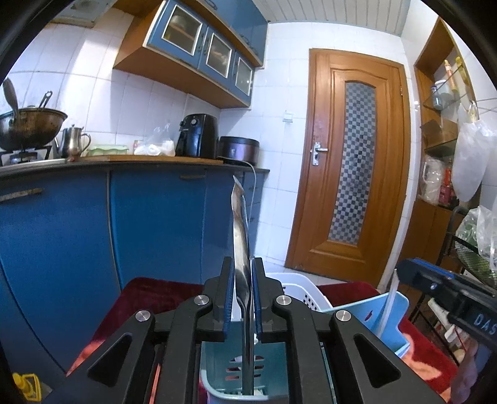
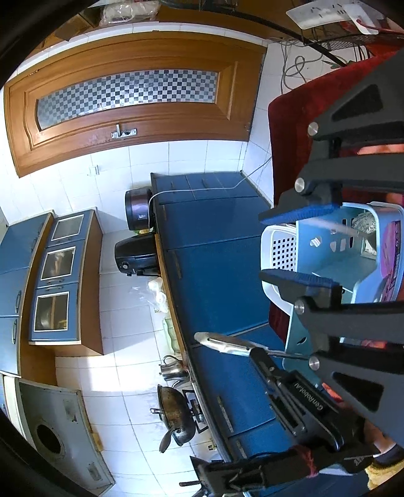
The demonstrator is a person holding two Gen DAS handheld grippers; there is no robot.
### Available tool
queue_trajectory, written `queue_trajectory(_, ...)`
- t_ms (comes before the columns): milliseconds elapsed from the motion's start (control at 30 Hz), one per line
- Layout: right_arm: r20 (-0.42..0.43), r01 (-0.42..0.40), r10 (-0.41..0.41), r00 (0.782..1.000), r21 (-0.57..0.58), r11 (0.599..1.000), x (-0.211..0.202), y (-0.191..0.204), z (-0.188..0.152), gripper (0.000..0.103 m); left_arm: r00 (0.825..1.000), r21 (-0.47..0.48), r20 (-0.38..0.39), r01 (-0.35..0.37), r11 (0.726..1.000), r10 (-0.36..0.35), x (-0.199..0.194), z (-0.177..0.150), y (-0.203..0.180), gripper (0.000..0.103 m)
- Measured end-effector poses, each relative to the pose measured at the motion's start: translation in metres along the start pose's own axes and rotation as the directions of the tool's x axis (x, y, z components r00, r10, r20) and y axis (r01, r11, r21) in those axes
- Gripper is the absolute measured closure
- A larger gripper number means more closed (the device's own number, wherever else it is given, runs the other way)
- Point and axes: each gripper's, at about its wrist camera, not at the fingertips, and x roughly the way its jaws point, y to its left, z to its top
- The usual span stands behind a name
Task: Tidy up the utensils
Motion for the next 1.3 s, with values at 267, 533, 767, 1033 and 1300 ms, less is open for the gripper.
queue_trajectory(267,0.001,-0.004,0.004,1.000,-0.011,1.000,-0.012,0.002,-0.003,0.069,0.999,-0.017,-0.034,0.020,1.000,-0.021,-0.001,-0.001,0.003,0.084)
queue_trajectory(533,-0.026,-0.008,0.007,1.000,-0.009,1.000,-0.024,0.002,-0.012,0.068,0.998,-0.016,-0.037,0.048,0.999,-0.048,0.003,0.020,0.006,0.066)
queue_trajectory(767,-0.056,-0.022,0.023,0.998,0.020,1.000,-0.036,-0.003,-0.026,0.065,0.986,-0.045,-0.125,0.101,0.994,-0.106,0.030,0.042,0.008,0.066)
queue_trajectory(1033,-0.064,-0.033,0.036,0.997,0.047,0.998,-0.042,-0.008,-0.038,0.064,0.966,-0.072,-0.220,0.124,0.990,-0.137,0.056,0.041,0.010,0.096)
queue_trajectory(1300,-0.060,-0.033,0.037,0.997,0.064,0.997,-0.040,-0.010,-0.042,0.064,0.988,-0.085,-0.087,0.122,0.989,-0.129,0.029,0.047,0.007,0.097)
